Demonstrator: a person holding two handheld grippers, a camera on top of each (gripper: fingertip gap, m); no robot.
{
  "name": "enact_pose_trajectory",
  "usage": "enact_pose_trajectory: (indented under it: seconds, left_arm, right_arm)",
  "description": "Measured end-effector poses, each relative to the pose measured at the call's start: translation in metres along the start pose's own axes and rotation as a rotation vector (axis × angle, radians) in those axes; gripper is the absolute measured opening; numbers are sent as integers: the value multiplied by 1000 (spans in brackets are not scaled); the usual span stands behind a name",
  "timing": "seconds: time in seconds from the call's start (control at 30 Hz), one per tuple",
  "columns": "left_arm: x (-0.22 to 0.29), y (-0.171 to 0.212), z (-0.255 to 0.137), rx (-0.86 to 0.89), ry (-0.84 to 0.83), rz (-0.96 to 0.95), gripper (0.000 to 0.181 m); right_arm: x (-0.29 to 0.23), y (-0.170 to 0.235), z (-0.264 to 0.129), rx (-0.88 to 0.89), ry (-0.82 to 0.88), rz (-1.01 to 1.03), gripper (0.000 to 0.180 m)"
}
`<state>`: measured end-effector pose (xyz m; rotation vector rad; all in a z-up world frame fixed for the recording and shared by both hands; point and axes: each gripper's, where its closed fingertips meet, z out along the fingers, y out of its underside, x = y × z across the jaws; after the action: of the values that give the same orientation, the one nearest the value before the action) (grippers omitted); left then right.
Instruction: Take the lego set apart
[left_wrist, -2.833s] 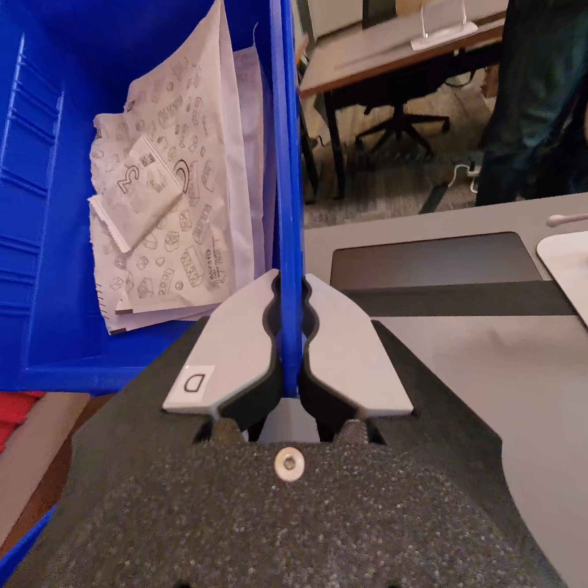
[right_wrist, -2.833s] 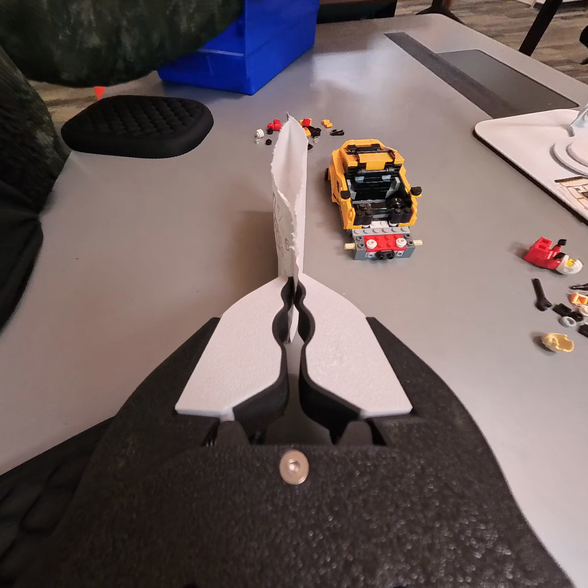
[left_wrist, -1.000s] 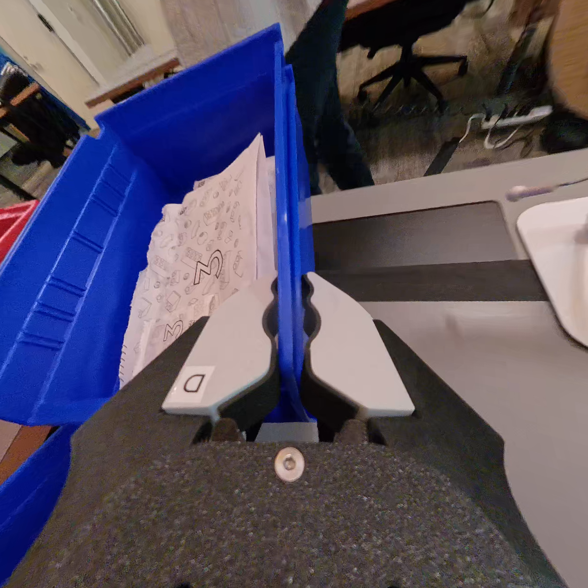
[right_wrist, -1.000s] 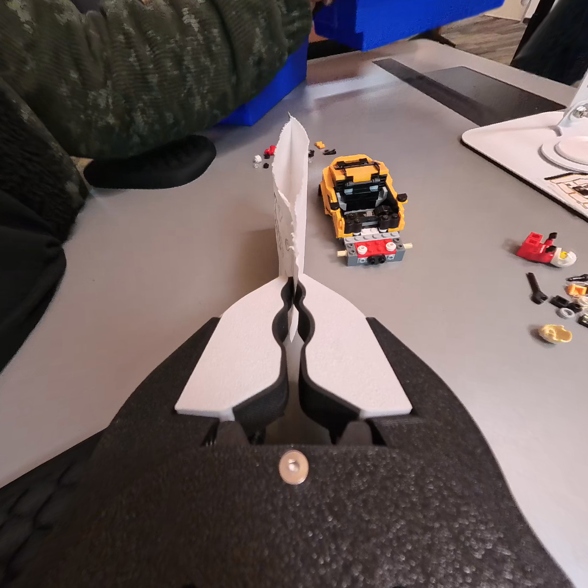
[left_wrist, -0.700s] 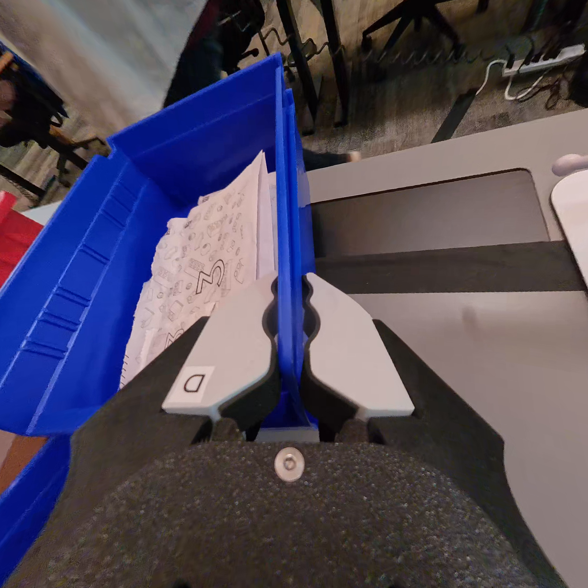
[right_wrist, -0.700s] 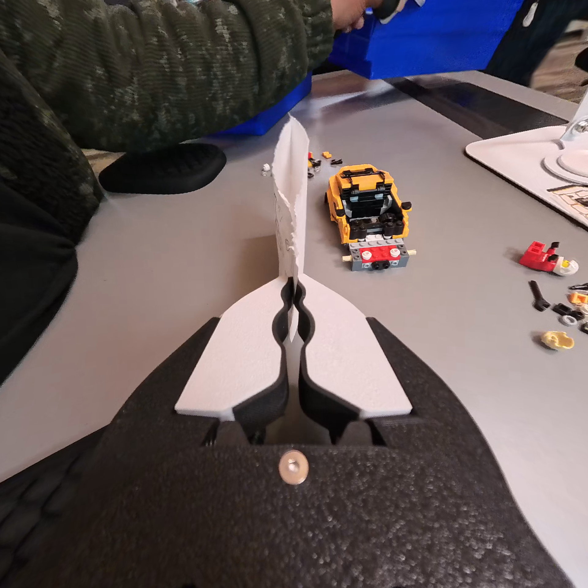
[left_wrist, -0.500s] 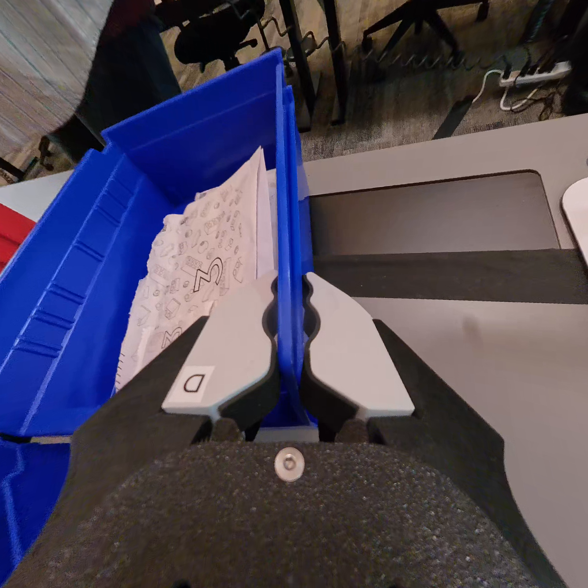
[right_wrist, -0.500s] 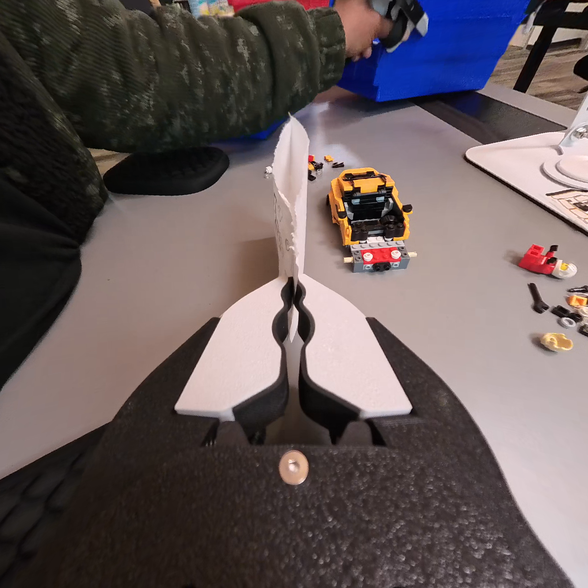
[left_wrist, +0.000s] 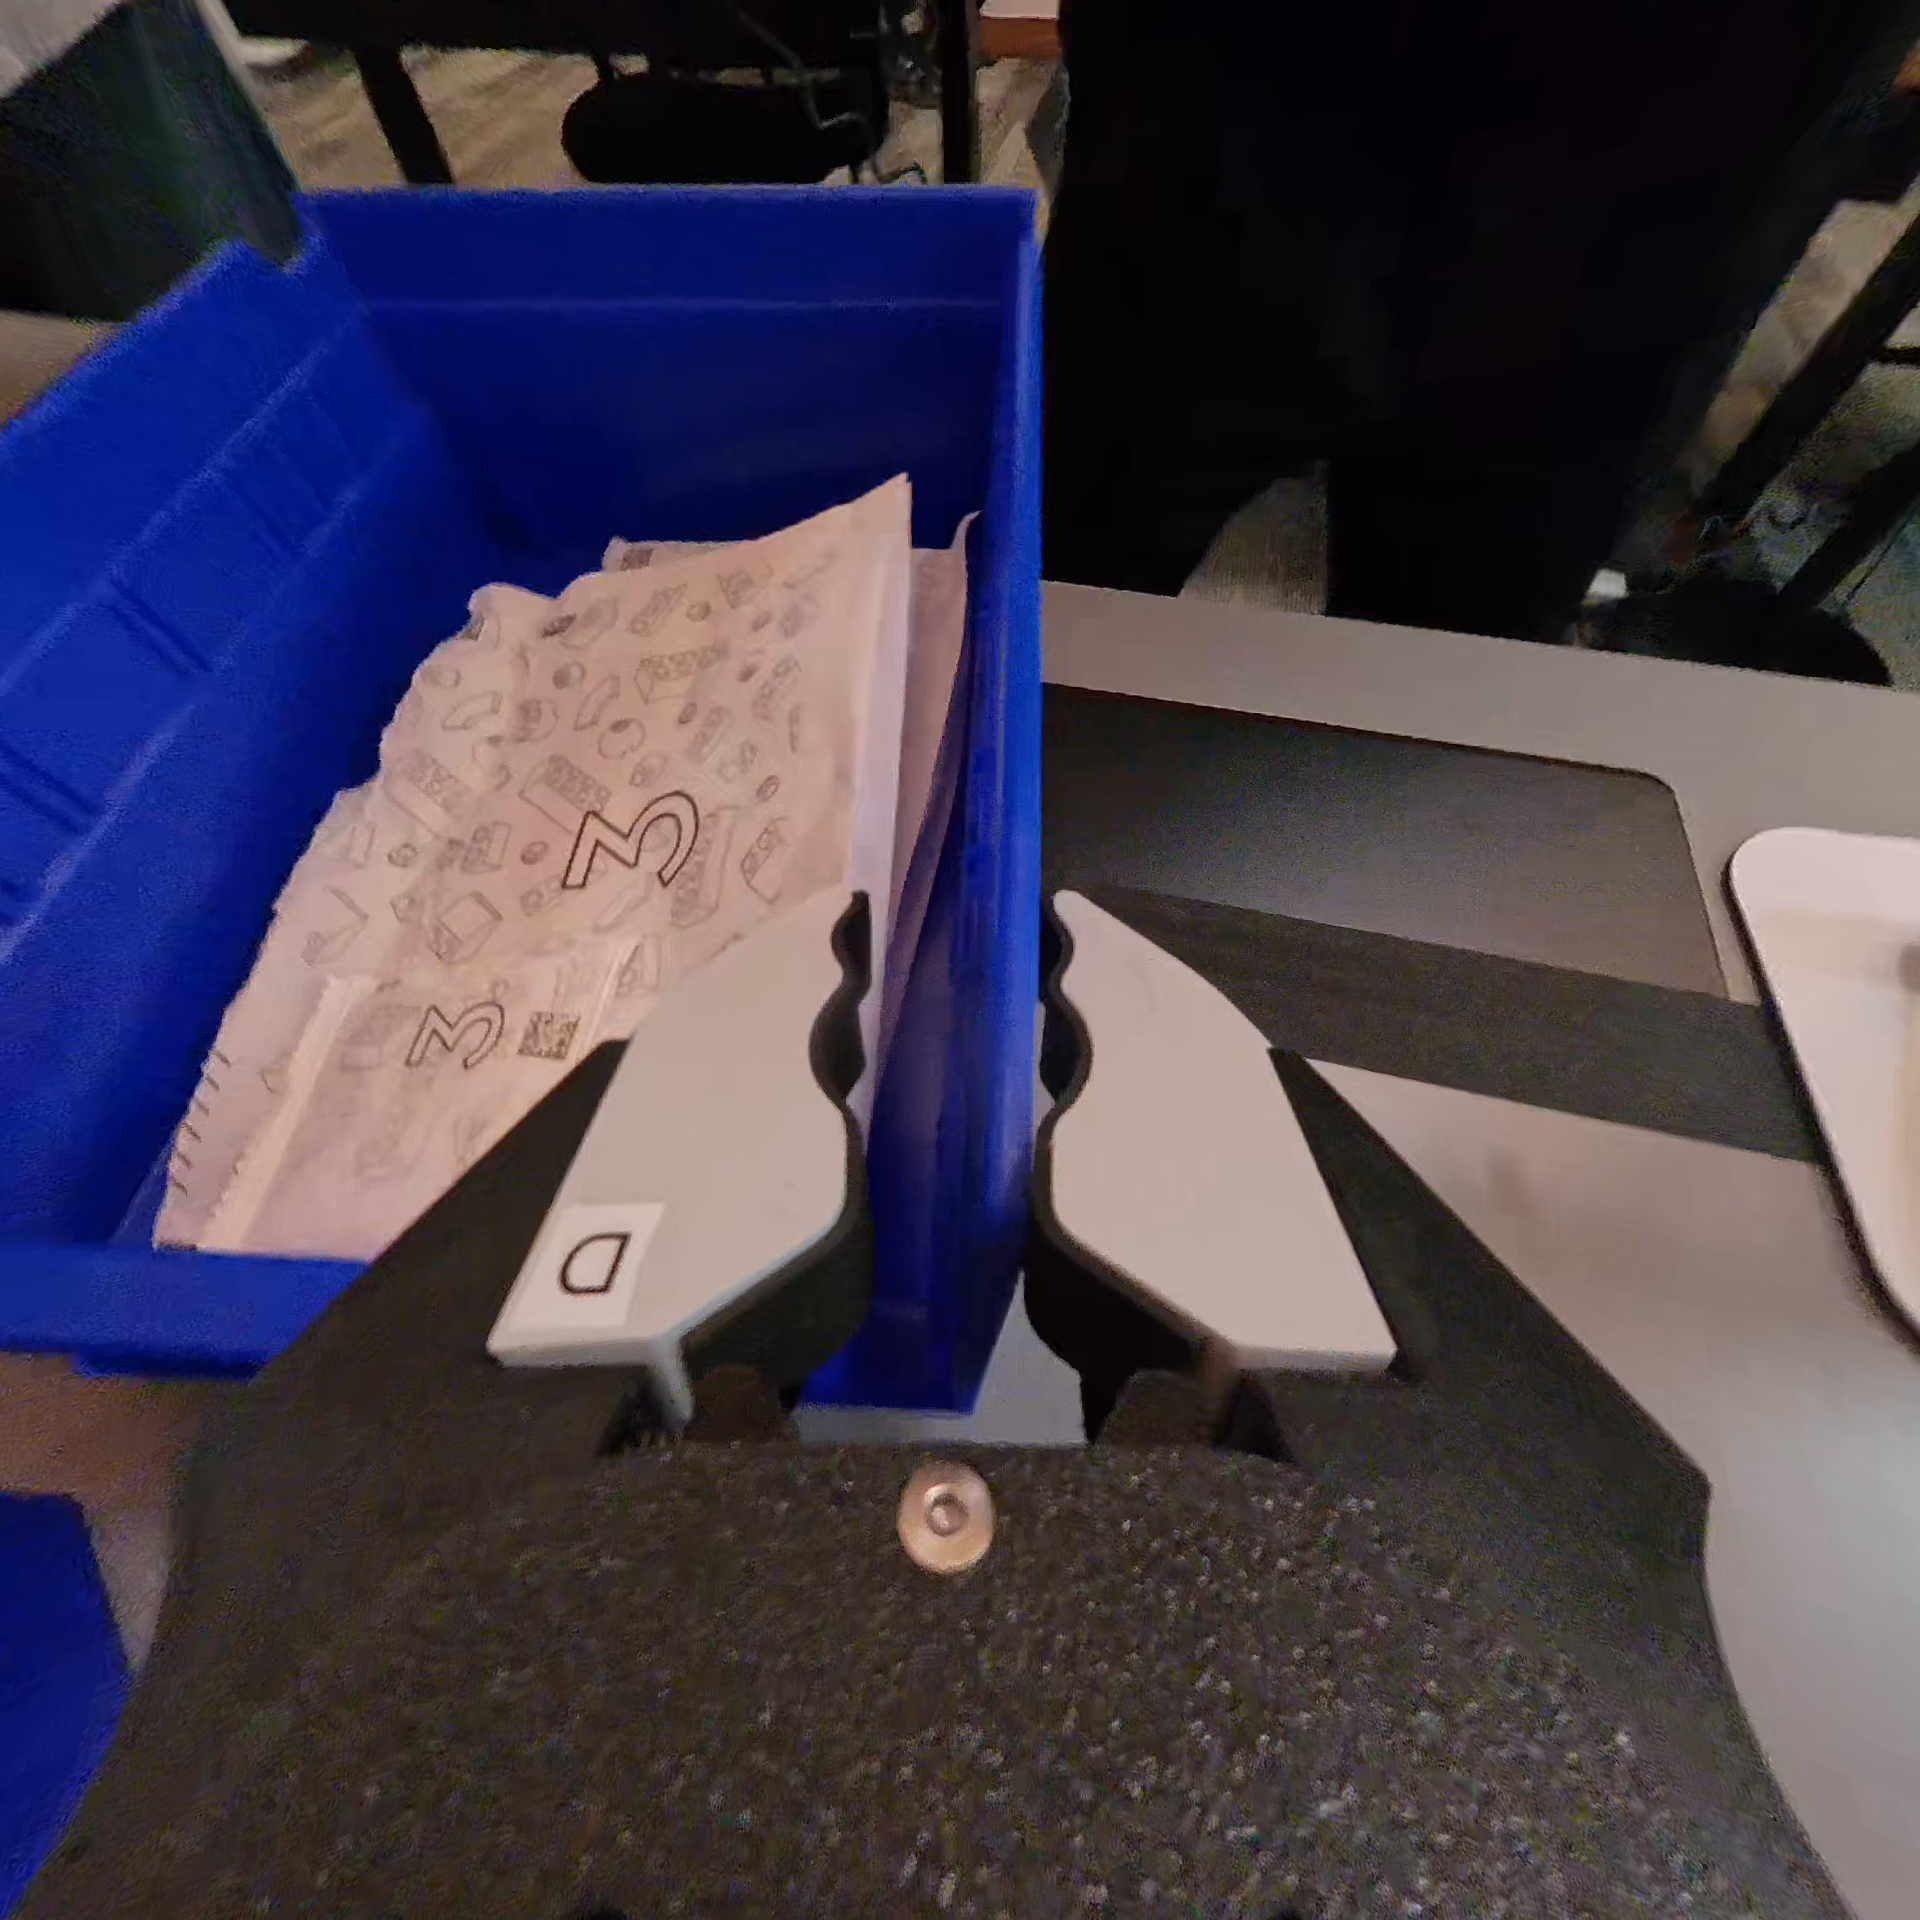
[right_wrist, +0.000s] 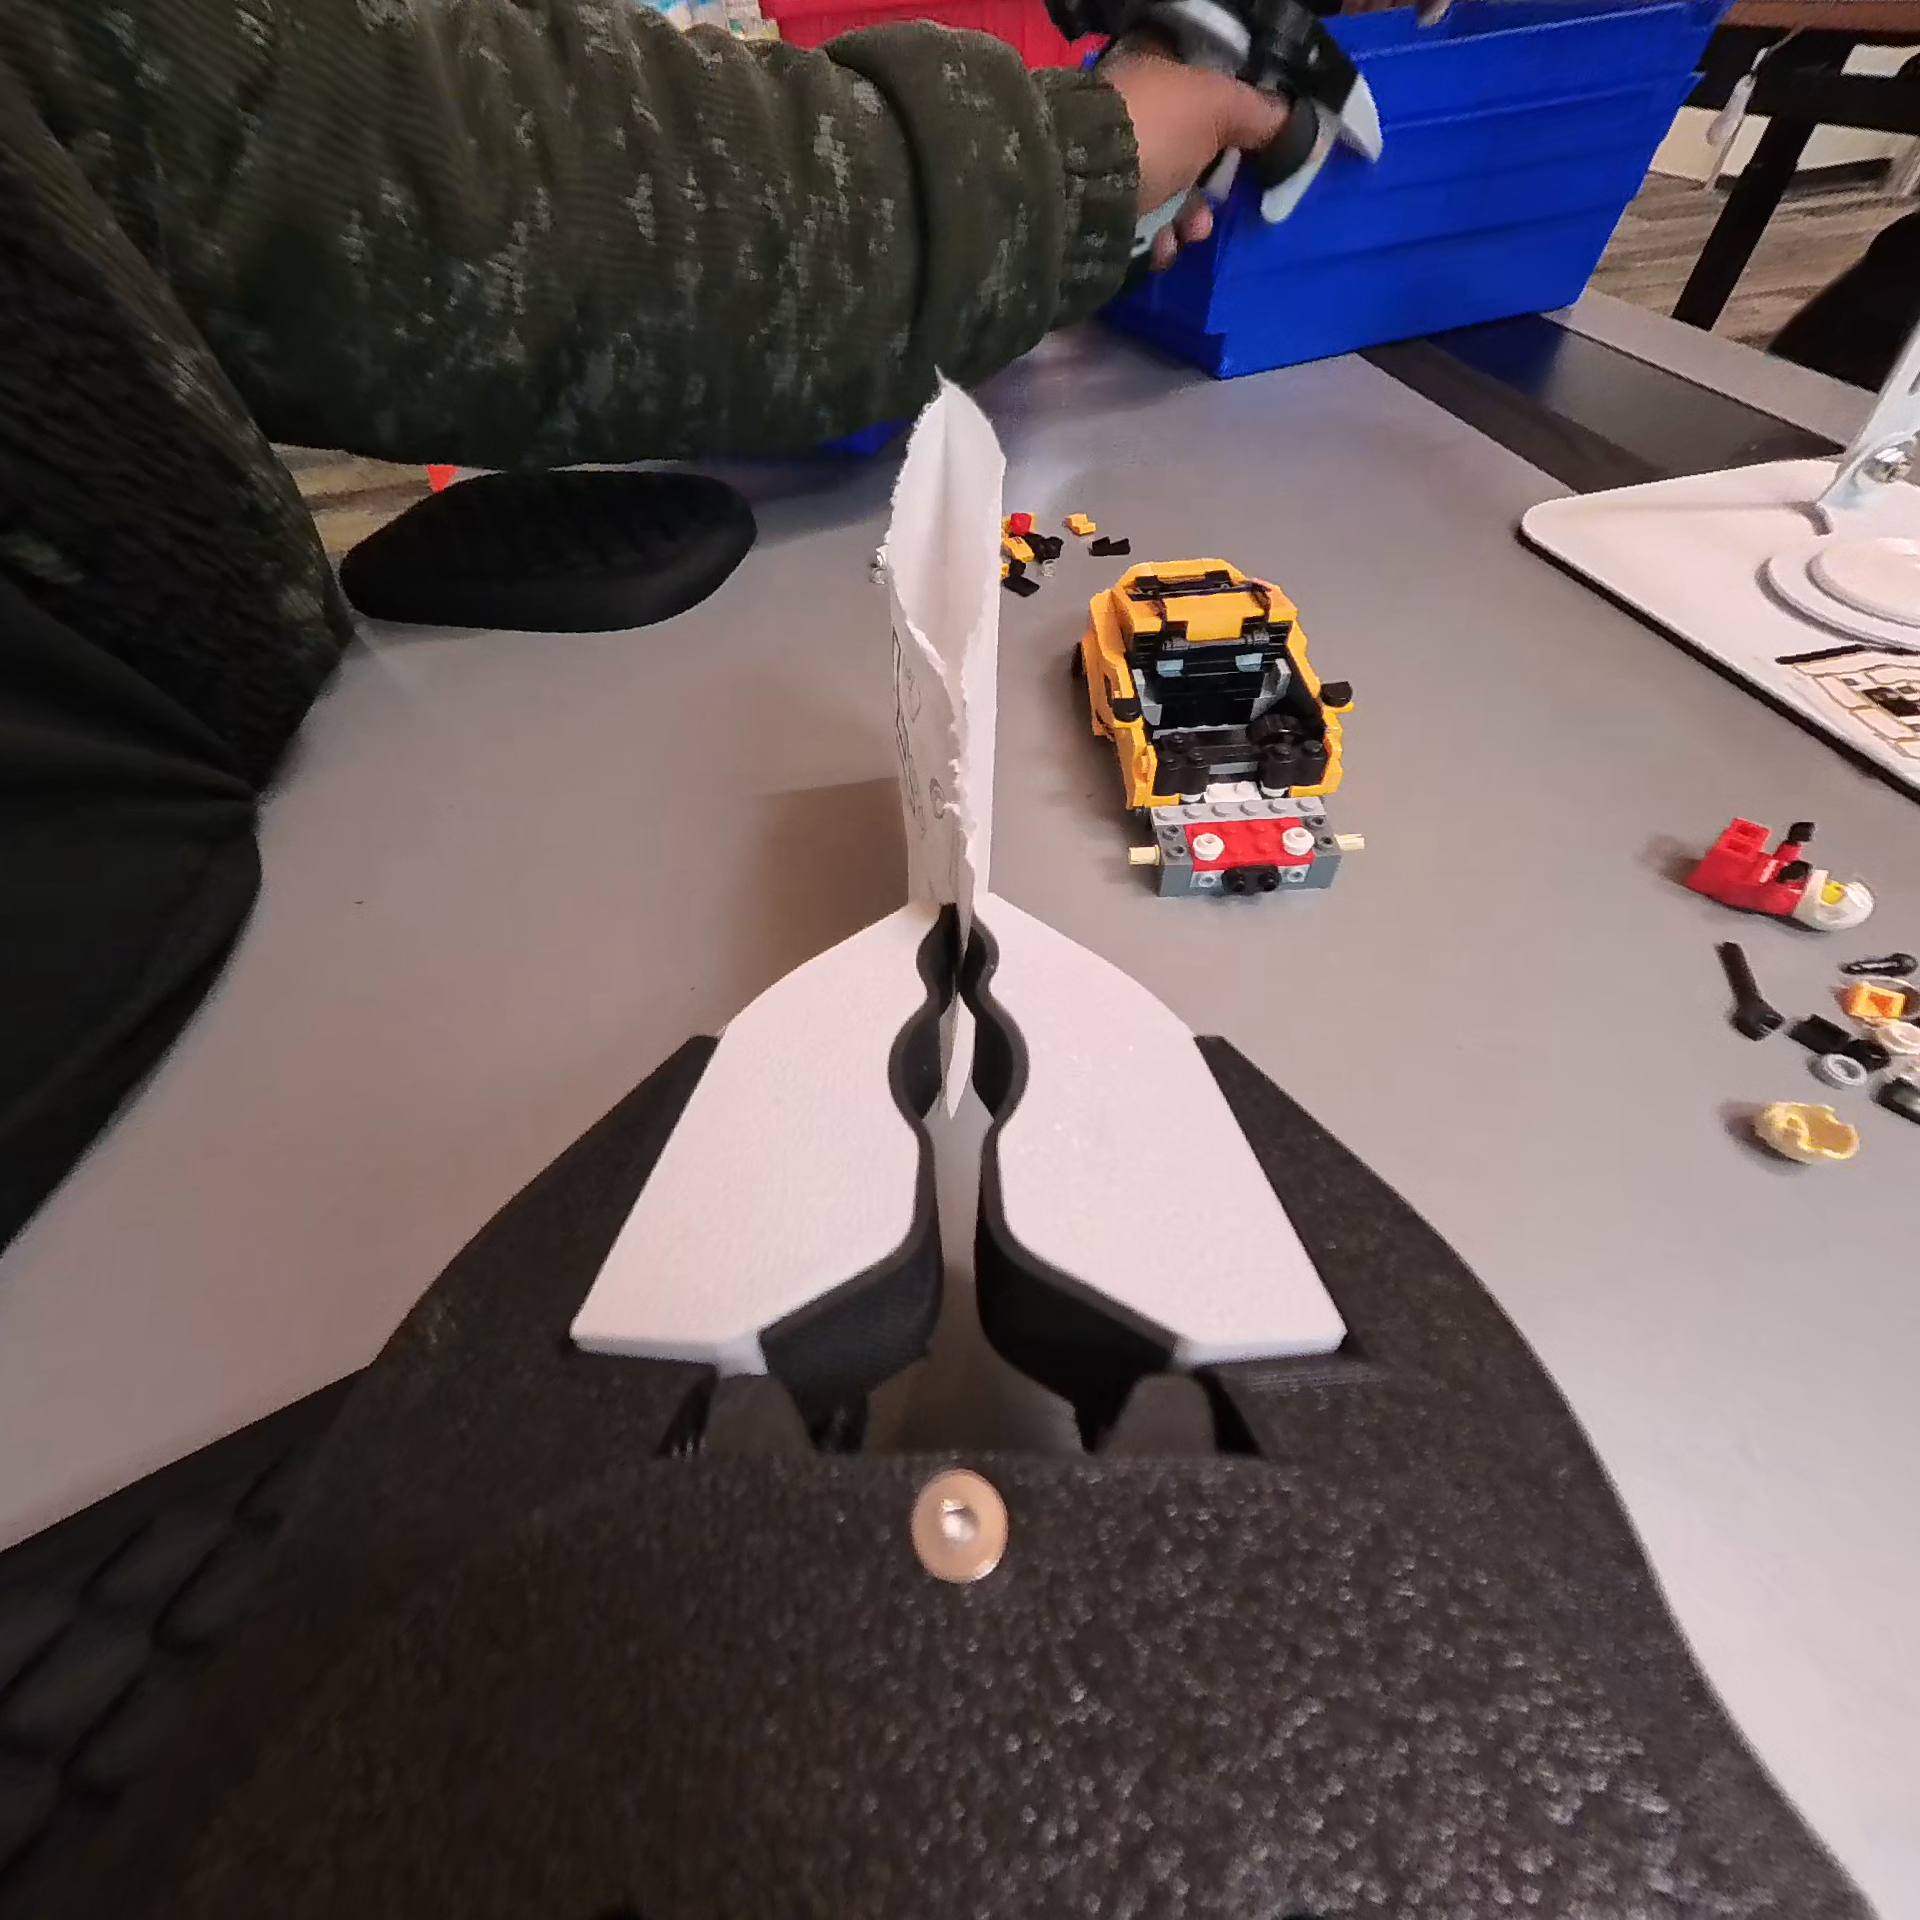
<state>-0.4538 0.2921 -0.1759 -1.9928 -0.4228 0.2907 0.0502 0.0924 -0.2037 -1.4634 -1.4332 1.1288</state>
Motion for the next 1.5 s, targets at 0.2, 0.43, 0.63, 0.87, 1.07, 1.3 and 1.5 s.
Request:
enact_pose_trajectory:
  seconds: [0.2, 0.43, 0.63, 0.87, 1.07, 1.3, 1.5]
  left_arm:
    - [18, -42, -56, 218, 23, 36, 39]
    - [119, -20, -172, 174, 484, 333, 0]
    - [170, 73, -255, -8, 843, 531, 0]
    - [217, 163, -308, -42, 1190, 548, 20]
    - [247, 193, -329, -31, 1352, 711, 18]
    - [270, 208, -349, 11, 1419, 801, 0]
    - [252, 184, -343, 8, 1409, 657, 23]
  right_arm:
    - [0, 0, 0, -2, 1, -2, 0]
    - [1, 0, 1, -10, 18, -8, 0]
    - [0, 2, 2, -24, 20, -14, 0]
    - [-9, 1, 7, -54, 18, -103, 0]
    - [-27, 8, 22, -146, -2, -258, 0]
    - [-34, 6, 27, -133, -23, -295, 0]
    - [-25, 4, 21, -116, 3, -243, 0]
